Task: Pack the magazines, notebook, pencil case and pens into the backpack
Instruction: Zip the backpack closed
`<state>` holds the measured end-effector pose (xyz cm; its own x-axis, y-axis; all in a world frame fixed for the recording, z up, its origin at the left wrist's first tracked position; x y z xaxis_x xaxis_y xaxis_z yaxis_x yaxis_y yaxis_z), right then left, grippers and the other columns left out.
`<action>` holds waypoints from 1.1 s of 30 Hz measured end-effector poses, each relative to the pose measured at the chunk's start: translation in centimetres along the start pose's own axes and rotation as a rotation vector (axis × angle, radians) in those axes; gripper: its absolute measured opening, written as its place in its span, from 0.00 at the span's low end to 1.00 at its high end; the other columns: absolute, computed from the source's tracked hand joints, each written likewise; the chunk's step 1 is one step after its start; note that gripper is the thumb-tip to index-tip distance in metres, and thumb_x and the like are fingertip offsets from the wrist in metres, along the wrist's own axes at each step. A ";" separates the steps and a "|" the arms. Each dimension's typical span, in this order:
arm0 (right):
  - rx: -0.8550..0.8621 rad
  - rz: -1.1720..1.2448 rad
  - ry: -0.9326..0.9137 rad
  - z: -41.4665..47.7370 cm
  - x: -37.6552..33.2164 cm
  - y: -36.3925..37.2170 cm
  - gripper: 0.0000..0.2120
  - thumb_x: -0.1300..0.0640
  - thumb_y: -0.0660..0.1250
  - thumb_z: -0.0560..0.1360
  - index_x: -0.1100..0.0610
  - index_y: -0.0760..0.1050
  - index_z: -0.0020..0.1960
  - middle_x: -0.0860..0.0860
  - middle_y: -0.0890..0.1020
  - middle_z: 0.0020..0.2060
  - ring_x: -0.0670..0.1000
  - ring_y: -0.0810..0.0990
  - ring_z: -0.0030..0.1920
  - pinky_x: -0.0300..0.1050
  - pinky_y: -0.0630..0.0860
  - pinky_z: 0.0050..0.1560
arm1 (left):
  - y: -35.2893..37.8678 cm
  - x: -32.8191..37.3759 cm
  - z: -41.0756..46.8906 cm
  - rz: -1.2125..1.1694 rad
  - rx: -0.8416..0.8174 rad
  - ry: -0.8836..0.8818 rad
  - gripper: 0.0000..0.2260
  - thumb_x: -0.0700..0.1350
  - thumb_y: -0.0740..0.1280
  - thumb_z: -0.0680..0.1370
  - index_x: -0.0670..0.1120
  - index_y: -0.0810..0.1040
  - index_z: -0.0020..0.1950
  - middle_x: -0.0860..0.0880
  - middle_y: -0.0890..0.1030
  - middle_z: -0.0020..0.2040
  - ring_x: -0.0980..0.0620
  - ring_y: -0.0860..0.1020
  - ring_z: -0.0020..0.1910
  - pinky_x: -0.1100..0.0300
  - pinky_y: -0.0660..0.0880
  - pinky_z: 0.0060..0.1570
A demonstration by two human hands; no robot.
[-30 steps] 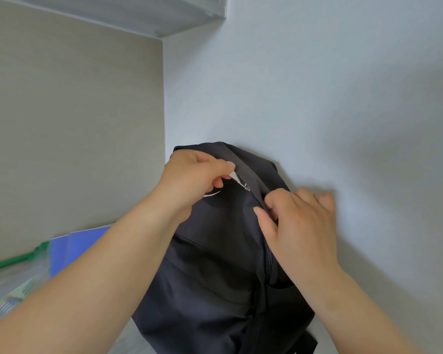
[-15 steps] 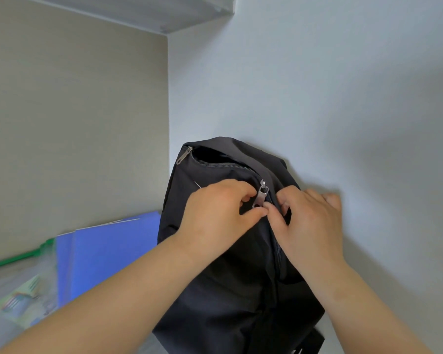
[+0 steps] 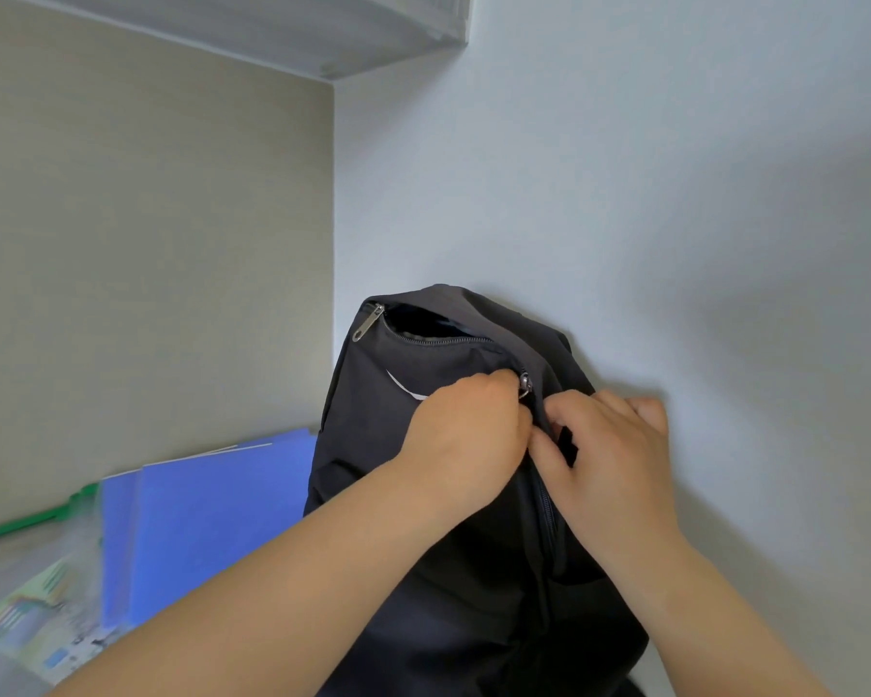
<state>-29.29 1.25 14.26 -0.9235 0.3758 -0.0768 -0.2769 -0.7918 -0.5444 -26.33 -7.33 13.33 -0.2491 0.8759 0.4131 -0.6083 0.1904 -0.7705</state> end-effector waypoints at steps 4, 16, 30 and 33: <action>-0.019 -0.039 0.036 0.1 0.6 -0.3 0.08 0.54 0.68 0.65 0.57 0.73 0.30 0.49 0.75 0.21 0.54 0.75 0.24 0.46 0.48 0.35 | -0.3 0.4 -0.5 0.127 0.011 0.137 0.11 0.46 0.52 0.80 0.42 0.71 0.50 0.47 0.73 0.40 0.50 0.69 0.36 0.60 0.62 0.37; -0.096 -0.016 0.132 0.6 2.2 -0.3 0.07 0.60 0.72 0.68 0.58 0.75 0.34 0.47 0.71 0.25 0.54 0.72 0.27 0.39 0.46 0.37 | -6.1 -5.4 0.1 -0.326 0.288 -0.100 0.17 0.49 0.55 0.79 0.54 0.68 0.29 0.57 0.73 0.28 0.56 0.72 0.30 0.56 0.71 0.41; -0.093 -0.126 -0.065 5.6 -3.4 0.6 0.10 0.53 0.60 0.75 0.54 0.79 0.46 0.51 0.85 0.41 0.57 0.75 0.46 0.47 0.54 0.45 | -7.1 -9.8 0.3 -0.491 0.315 -0.212 0.19 0.45 0.56 0.79 0.53 0.71 0.28 0.54 0.73 0.24 0.64 0.69 0.19 0.60 0.64 0.30; -0.075 -0.113 -0.046 5.2 -2.8 0.8 0.08 0.55 0.63 0.74 0.56 0.80 0.42 0.53 0.85 0.39 0.59 0.77 0.42 0.47 0.54 0.44 | -6.8 -12.3 0.1 -0.642 0.376 -0.340 0.19 0.43 0.56 0.79 0.50 0.72 0.28 0.54 0.74 0.19 0.61 0.67 0.16 0.63 0.65 0.27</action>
<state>-28.27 -2.95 18.41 -0.8992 0.4367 0.0264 -0.3612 -0.7069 -0.6081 -19.21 -19.44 13.49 0.0555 0.4529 0.8898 -0.9072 0.3951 -0.1445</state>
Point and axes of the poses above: each hand's wrist, its own z-axis towards the middle knuckle, its own y-axis out of the palm, x = y × z, the point moved 9 cm from there along z, towards the middle knuckle
